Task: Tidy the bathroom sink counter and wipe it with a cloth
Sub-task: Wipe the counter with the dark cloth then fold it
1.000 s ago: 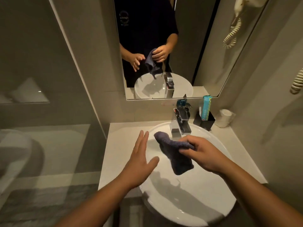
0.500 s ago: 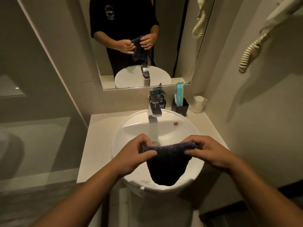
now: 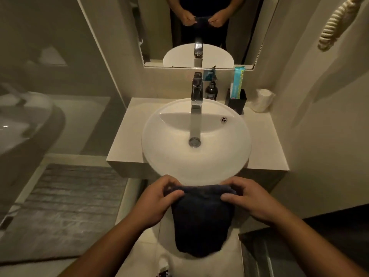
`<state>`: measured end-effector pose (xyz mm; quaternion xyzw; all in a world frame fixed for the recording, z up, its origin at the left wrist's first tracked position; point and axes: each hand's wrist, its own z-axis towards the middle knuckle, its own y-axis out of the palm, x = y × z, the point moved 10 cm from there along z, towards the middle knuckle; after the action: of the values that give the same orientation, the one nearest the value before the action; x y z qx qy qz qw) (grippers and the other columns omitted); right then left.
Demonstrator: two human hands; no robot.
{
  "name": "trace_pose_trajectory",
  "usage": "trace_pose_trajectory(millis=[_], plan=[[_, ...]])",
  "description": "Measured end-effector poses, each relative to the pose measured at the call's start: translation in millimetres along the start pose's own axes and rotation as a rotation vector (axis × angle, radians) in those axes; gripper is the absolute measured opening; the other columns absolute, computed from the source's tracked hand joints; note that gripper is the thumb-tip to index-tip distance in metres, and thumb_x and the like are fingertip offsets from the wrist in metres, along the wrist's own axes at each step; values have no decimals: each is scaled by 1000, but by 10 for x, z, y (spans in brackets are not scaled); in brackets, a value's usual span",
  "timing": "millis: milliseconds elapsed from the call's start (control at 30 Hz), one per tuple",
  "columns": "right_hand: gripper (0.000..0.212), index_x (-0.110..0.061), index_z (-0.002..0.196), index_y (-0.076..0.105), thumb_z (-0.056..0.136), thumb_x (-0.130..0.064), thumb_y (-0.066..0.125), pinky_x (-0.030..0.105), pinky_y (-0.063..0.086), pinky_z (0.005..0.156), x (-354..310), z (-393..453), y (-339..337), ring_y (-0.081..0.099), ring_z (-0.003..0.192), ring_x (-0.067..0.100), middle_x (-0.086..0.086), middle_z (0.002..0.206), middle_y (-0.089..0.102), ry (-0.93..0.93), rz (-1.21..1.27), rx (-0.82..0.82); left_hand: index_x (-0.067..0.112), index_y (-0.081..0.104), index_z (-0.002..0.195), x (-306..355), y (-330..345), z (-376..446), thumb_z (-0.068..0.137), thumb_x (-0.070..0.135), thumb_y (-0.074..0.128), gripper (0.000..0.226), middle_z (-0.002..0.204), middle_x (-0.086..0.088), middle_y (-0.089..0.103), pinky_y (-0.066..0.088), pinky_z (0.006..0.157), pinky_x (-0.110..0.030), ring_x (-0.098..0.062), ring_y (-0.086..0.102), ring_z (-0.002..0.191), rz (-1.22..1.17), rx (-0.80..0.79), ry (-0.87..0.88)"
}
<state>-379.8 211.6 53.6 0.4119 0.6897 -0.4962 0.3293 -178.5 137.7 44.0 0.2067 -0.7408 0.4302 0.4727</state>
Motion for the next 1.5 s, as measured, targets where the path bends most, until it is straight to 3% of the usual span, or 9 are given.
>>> trace_pose_trajectory(millis=[133, 333, 733, 900, 1000, 1067, 1167, 1300, 1500], plan=[[19, -31, 105, 63, 87, -34, 64, 32, 53, 86, 234, 442, -79, 62, 95, 5, -11, 103, 67, 92, -124, 122, 30, 58, 89, -199, -21, 490, 86, 36, 62, 8, 87, 10, 66, 54, 77, -34, -9, 63, 85, 192, 33, -44], [27, -21, 113, 59, 91, -36, 58, 34, 47, 87, 559, 1036, -57, 59, 99, 21, 5, 113, 66, 230, -290, 195, 24, 53, 99, -430, 36, 1180, 92, 38, 55, 16, 95, -1, 64, 55, 73, -34, -19, 60, 82, 475, 6, -85], [35, -20, 123, 53, 93, -38, 56, 37, 49, 91, 683, 1201, -57, 60, 106, 25, 8, 123, 63, 336, -368, 241, 22, 52, 116, -630, 61, 1373, 94, 39, 52, 28, 111, -2, 66, 51, 88, -40, -22, 61, 94, 575, -34, -98], [52, -28, 136, 44, 90, -48, 55, 41, 33, 110, 405, 1006, -18, 43, 132, 23, 0, 146, 46, 150, -561, 331, 22, 49, 132, -466, 36, 1225, 94, 40, 51, 42, 138, -3, 52, 36, 106, -39, -23, 49, 123, 711, 16, 46], [65, -30, 142, 35, 87, -61, 50, 41, 20, 116, 292, 866, 318, 30, 140, 20, -1, 154, 35, -59, -754, 135, 23, 37, 140, -309, 402, 907, 90, 57, 44, 61, 153, -5, 34, 21, 115, -44, -25, 29, 140, 910, -157, 318], [71, -29, 144, 30, 85, -62, 49, 45, 15, 118, 385, 828, 507, 27, 142, 19, 0, 155, 31, -89, -868, 5, 24, 29, 143, -406, 603, 789, 85, 65, 42, 73, 155, -5, 29, 17, 117, -49, -26, 22, 142, 1010, -278, 378], [66, -28, 144, 29, 87, -54, 52, 48, 11, 119, 529, 867, 606, 30, 141, 20, 0, 154, 34, -42, -925, -72, 24, 31, 140, -527, 692, 825, 84, 62, 49, 70, 147, -2, 41, 23, 115, -46, -22, 35, 134, 1035, -305, 374], [44, -32, 134, 43, 93, -44, 52, 46, 11, 119, 548, 935, 521, 45, 132, 19, 1, 141, 52, -26, -887, -12, 24, 48, 124, -543, 679, 915, 86, 52, 56, 48, 127, -1, 58, 37, 104, -35, -17, 53, 112, 1020, -216, 356], [39, -33, 131, 47, 94, -43, 51, 45, 9, 119, 524, 917, 514, 48, 130, 18, 0, 138, 55, -27, -862, 14, 21, 51, 123, -552, 675, 911, 87, 47, 58, 45, 123, -4, 60, 39, 101, -37, -20, 55, 109, 1046, -226, 301]])
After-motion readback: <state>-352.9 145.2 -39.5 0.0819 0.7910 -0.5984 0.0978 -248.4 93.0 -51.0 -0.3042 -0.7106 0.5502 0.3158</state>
